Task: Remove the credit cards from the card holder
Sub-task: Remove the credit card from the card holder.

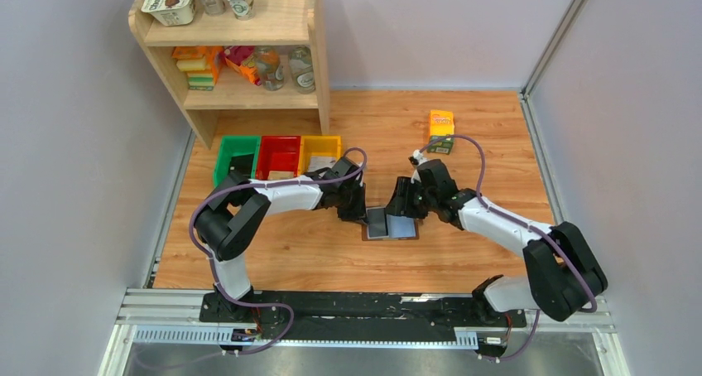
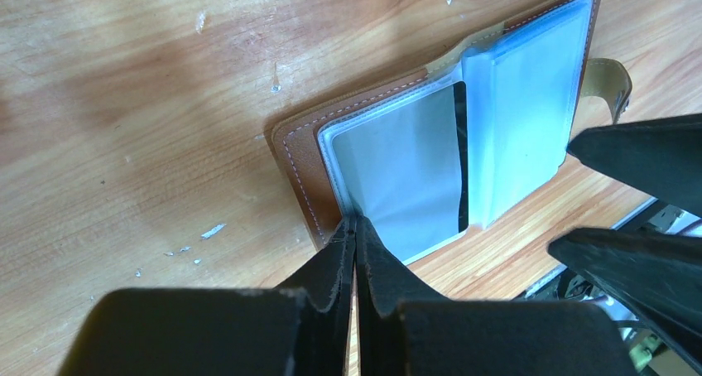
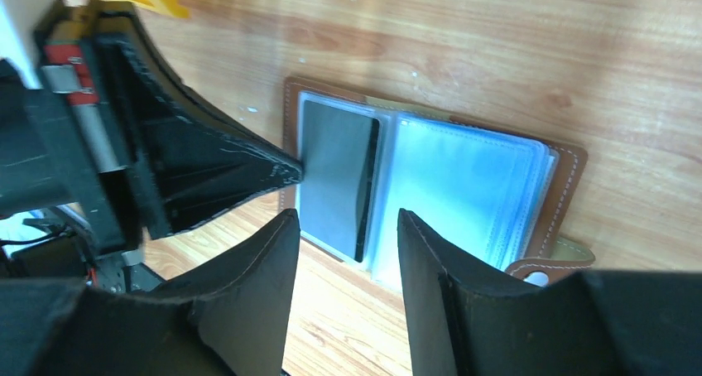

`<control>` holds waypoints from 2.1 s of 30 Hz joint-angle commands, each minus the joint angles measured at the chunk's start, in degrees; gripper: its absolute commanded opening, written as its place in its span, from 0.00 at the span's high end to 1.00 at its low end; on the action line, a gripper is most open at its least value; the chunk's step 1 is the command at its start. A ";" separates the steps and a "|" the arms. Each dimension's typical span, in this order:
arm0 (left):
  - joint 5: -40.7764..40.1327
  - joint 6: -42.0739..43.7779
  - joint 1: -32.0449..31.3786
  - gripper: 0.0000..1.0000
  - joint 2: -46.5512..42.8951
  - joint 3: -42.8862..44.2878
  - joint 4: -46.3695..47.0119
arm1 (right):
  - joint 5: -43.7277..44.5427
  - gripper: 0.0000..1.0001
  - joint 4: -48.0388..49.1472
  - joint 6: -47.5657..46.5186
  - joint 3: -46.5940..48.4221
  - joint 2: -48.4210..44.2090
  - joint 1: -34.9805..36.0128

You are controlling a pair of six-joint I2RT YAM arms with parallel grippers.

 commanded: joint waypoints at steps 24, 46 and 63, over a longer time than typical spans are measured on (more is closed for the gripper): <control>-1.98 0.53 -0.44 0.96 0.32 -1.72 -3.79 | -13.96 0.57 17.23 2.80 -3.91 8.91 -1.85; -2.77 0.70 -0.44 0.98 0.67 -2.87 -3.88 | -29.61 0.67 35.62 9.40 -5.50 19.44 -3.43; -5.75 2.11 -0.35 0.98 0.06 -3.22 -7.39 | -37.87 0.73 40.98 12.21 -8.22 17.52 -8.79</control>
